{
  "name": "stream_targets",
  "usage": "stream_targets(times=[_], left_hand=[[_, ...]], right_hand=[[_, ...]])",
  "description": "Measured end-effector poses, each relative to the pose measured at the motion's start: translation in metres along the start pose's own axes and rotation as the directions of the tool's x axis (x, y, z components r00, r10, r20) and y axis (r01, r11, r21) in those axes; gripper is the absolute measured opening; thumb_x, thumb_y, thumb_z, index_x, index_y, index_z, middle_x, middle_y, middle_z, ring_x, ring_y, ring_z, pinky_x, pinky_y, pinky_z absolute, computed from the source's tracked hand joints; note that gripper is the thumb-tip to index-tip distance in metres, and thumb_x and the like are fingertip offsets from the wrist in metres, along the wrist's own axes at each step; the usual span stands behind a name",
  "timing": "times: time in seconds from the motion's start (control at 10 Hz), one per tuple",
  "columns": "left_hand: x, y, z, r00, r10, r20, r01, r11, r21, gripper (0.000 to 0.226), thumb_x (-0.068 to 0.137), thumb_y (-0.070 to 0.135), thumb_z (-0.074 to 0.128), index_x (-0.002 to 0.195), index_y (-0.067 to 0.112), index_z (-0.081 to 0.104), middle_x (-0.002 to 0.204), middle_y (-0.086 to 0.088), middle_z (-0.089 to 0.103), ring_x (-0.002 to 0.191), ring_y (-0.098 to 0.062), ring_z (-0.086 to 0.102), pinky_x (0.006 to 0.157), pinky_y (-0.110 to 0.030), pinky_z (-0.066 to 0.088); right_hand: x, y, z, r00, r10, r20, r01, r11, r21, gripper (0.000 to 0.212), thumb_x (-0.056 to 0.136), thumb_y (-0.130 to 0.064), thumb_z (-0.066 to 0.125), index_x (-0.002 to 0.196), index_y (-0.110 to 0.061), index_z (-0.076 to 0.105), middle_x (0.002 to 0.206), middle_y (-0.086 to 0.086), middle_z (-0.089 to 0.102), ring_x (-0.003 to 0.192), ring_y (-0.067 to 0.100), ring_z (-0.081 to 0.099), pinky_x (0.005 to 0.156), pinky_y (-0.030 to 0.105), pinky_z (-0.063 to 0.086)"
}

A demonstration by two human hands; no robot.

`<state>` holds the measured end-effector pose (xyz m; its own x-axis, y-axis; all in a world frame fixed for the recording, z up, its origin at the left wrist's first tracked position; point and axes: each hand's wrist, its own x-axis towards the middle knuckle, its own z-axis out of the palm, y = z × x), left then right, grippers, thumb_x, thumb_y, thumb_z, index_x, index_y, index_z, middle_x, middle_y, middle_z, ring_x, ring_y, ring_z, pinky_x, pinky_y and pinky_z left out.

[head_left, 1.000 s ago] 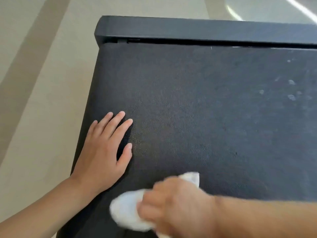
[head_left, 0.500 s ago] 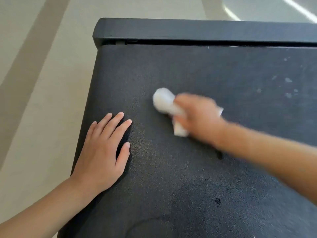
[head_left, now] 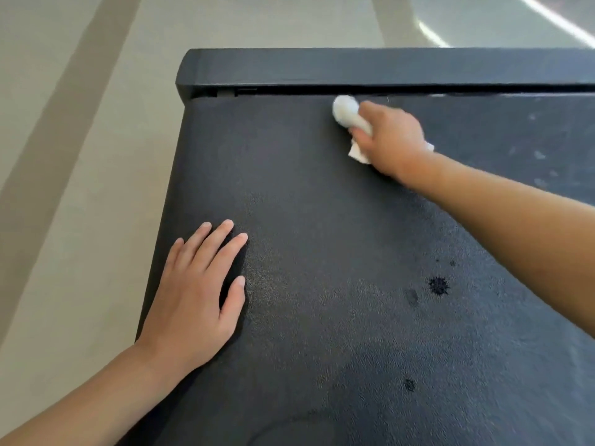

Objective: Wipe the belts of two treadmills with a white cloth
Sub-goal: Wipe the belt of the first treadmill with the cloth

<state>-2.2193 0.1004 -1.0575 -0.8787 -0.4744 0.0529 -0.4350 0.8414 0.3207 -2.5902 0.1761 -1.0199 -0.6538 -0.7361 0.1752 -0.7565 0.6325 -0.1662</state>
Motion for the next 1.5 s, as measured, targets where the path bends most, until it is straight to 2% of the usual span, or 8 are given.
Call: stream_targets(times=[0.2, 0.4, 0.6, 0.7, 0.9, 1.2, 1.4, 1.5], left_hand=[[-0.003, -0.004, 0.002, 0.999, 0.029, 0.027, -0.029, 0.999, -0.016, 0.062, 0.095, 0.034, 0.040, 0.156, 0.023, 0.047, 0.170, 0.003, 0.031, 0.160, -0.025, 0.021, 0.127, -0.058, 0.021], [-0.002, 0.000, -0.003, 1.000, 0.005, 0.029, -0.005, 1.000, -0.012, 0.059, 0.097, 0.034, 0.038, 0.155, 0.029, 0.046, 0.169, 0.006, 0.032, 0.159, -0.024, 0.023, 0.128, -0.057, 0.022], [-0.001, -0.005, -0.002, 1.000, 0.023, 0.001, -0.023, 0.999, -0.045, 0.056, 0.098, 0.029, 0.042, 0.153, 0.028, 0.050, 0.167, 0.005, 0.037, 0.157, -0.026, 0.028, 0.125, -0.056, 0.026], [-0.001, -0.006, -0.001, 0.999, 0.033, -0.011, -0.033, 0.999, -0.040, 0.056, 0.098, 0.028, 0.044, 0.153, 0.027, 0.051, 0.167, 0.004, 0.038, 0.156, -0.027, 0.030, 0.124, -0.058, 0.027], [-0.001, -0.004, 0.002, 1.000, 0.026, -0.016, -0.026, 1.000, -0.015, 0.055, 0.099, 0.030, 0.040, 0.153, 0.024, 0.051, 0.167, 0.001, 0.038, 0.156, -0.029, 0.029, 0.126, -0.057, 0.024], [0.007, 0.011, 0.003, 0.996, 0.088, -0.004, -0.087, 0.991, 0.101, 0.054, 0.098, 0.024, 0.040, 0.150, 0.022, 0.056, 0.160, -0.007, 0.047, 0.149, -0.038, 0.040, 0.115, -0.066, 0.035], [0.043, 0.066, 0.026, 0.956, 0.292, 0.009, -0.292, 0.956, 0.017, 0.048, 0.101, 0.026, 0.044, 0.146, 0.024, 0.060, 0.157, -0.004, 0.051, 0.147, -0.035, 0.043, 0.114, -0.064, 0.036], [0.048, 0.093, 0.039, 0.944, 0.330, 0.025, -0.330, 0.944, -0.001, 0.048, 0.102, 0.030, 0.042, 0.146, 0.024, 0.060, 0.158, -0.003, 0.050, 0.147, -0.036, 0.041, 0.116, -0.066, 0.032]], right_hand=[[-0.171, -0.105, 0.000, 0.613, -0.733, 0.295, 0.612, 0.677, 0.408, 0.011, 0.093, -0.031, 0.062, 0.097, -0.022, 0.059, 0.071, -0.010, 0.046, 0.065, 0.014, 0.044, 0.050, 0.028, 0.039], [0.024, 0.044, -0.008, 0.990, 0.123, -0.063, -0.130, 0.984, -0.124, 0.028, 0.098, -0.038, 0.039, 0.110, -0.016, 0.054, 0.103, 0.014, 0.068, 0.096, 0.042, 0.063, 0.076, 0.040, 0.046], [-0.091, -0.036, 0.007, 0.917, -0.370, 0.147, 0.386, 0.918, -0.097, 0.016, 0.094, -0.034, 0.060, 0.096, -0.018, 0.058, 0.091, 0.002, 0.062, 0.086, 0.033, 0.063, 0.070, 0.040, 0.049], [-0.234, -0.074, -0.010, 0.209, -0.901, 0.379, 0.964, 0.256, 0.076, 0.047, 0.059, -0.048, 0.087, 0.073, -0.010, 0.064, 0.069, 0.002, 0.056, 0.055, 0.020, 0.054, 0.054, 0.028, 0.046], [-0.119, 0.018, -0.011, 0.951, -0.283, 0.123, 0.246, 0.936, 0.254, 0.030, 0.093, -0.043, 0.053, 0.095, -0.014, 0.061, 0.087, 0.003, 0.061, 0.081, 0.032, 0.061, 0.065, 0.038, 0.045], [-0.182, -0.012, -0.013, 0.919, -0.321, 0.230, 0.300, 0.946, 0.120, 0.019, 0.091, -0.036, 0.057, 0.084, -0.019, 0.060, 0.078, -0.009, 0.061, 0.076, 0.020, 0.059, 0.070, 0.038, 0.048], [-0.299, -0.021, -0.030, 0.216, -0.932, 0.292, 0.973, 0.180, -0.144, 0.026, 0.091, -0.039, 0.067, 0.097, -0.014, 0.067, 0.089, 0.001, 0.057, 0.073, 0.016, 0.042, 0.066, 0.030, 0.035], [-0.250, 0.051, -0.047, 0.835, -0.542, 0.097, 0.548, 0.835, -0.047, 0.022, 0.095, -0.034, 0.056, 0.102, -0.014, 0.063, 0.092, 0.001, 0.058, 0.078, 0.028, 0.057, 0.062, 0.035, 0.043]])
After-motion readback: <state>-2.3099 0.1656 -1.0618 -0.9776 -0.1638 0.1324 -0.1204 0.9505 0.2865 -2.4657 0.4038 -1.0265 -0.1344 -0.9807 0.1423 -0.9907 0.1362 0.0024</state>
